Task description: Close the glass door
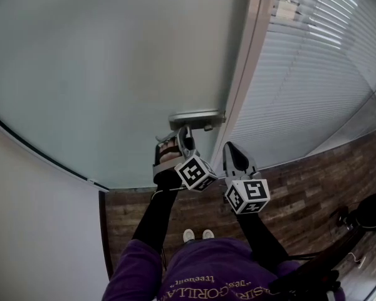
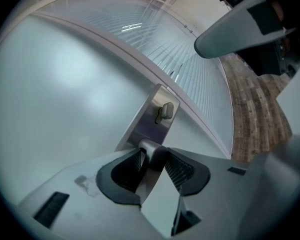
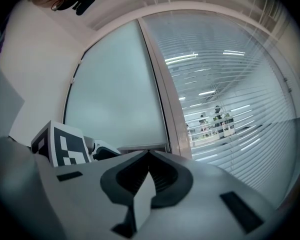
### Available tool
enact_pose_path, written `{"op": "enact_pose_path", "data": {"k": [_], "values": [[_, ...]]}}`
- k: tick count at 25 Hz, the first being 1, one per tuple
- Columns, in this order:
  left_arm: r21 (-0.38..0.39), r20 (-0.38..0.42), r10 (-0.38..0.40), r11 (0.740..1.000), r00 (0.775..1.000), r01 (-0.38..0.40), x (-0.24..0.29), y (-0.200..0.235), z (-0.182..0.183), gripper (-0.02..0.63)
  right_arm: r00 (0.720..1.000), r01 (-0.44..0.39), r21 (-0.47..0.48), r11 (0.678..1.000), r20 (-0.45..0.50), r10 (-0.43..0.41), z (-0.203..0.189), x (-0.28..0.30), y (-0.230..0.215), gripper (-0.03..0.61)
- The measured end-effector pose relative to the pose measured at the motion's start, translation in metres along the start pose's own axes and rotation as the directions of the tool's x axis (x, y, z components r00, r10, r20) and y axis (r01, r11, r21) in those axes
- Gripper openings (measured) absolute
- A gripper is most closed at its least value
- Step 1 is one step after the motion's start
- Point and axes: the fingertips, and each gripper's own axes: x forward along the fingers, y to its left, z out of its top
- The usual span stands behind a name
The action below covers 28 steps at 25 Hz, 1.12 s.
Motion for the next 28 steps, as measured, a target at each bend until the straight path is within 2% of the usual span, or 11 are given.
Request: {"op": "enact_pose_path", "data": {"k": [18,22,28], "values": [[-0.143,-0.006,0.039,0.989,0.999,-0.039,0.01,0.011,0.001,0.155,1.0,0.014,0.007,1.0,-0.005,-0.014,-0.004,0.01,-0.01,-0.003],[-0.206,0.008,0.03,0.978,1.0,-0.027,0.013,0.01,0.001,0.156,1.0,0.01,0.005,1.0,-0.007,-0.01,-0.006,0.014,-0.01,-0.003],[-0.253,0.017,0.02,0.967,1.0,-0.015,0.015,0.01,0.001,0.158,1.0,0.013,0.005,1.0,-0.006,-0.013,-0.005,0.015,-0.011,-0.003]]}}
